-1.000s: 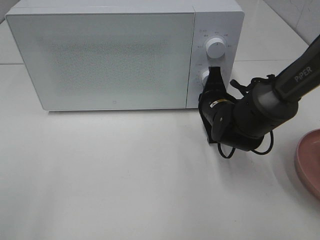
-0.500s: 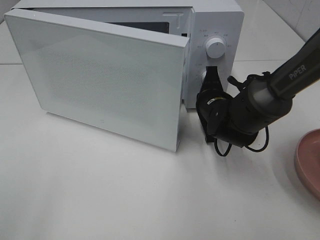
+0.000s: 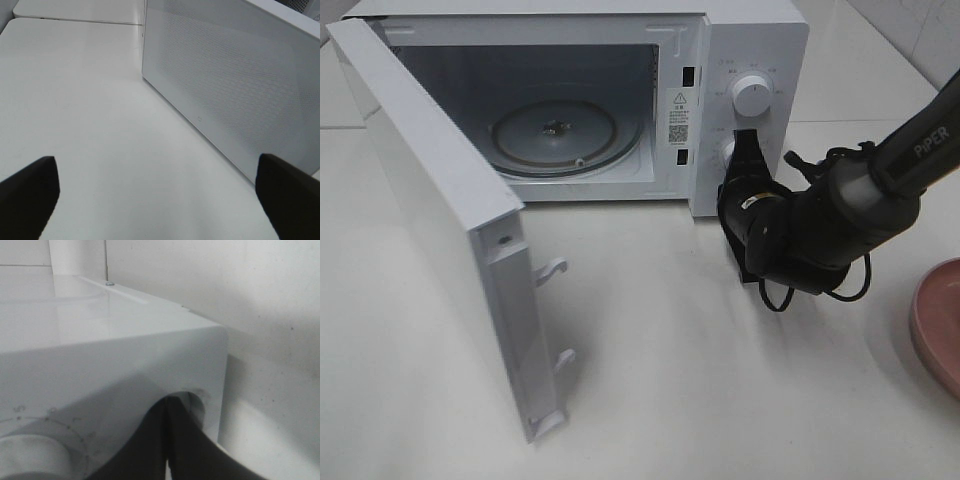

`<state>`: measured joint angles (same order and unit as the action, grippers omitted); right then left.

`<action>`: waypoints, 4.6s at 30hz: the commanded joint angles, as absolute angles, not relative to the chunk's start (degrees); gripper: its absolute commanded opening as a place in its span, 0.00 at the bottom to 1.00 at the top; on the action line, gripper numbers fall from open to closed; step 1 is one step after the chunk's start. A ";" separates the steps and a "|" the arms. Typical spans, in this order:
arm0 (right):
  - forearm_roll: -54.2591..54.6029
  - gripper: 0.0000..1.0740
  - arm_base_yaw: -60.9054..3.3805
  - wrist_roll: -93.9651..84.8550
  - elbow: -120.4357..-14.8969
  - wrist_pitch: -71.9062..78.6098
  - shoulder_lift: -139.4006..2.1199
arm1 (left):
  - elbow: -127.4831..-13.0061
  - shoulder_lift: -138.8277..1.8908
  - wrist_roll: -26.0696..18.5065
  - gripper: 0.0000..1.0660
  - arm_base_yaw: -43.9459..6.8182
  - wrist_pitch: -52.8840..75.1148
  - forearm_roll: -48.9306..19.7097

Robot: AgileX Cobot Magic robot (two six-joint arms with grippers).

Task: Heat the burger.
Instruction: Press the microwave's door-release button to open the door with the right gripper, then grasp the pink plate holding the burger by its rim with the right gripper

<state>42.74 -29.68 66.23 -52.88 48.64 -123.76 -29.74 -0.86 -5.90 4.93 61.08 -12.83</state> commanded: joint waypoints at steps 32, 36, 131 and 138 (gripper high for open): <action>31.28 0.00 -28.19 56.15 -39.13 35.98 -108.69 | -29.68 -0.74 -5.84 0.94 4.70 61.25 -12.95; 26.70 0.00 -28.19 47.73 -37.87 30.25 -104.68 | -29.68 -0.74 -5.84 0.94 4.70 61.25 -12.95; -9.57 0.83 -2.69 11.40 -40.39 -20.57 -102.73 | -29.68 -0.74 -5.84 0.94 4.70 61.25 -12.95; -9.57 0.67 -2.69 13.06 -40.39 -21.94 -103.02 | -29.68 -0.74 -5.84 0.94 4.70 61.25 -12.95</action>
<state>-10.31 -3.04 12.26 -40.57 -20.74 -101.99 -29.74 -0.86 -5.90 4.93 61.08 -12.83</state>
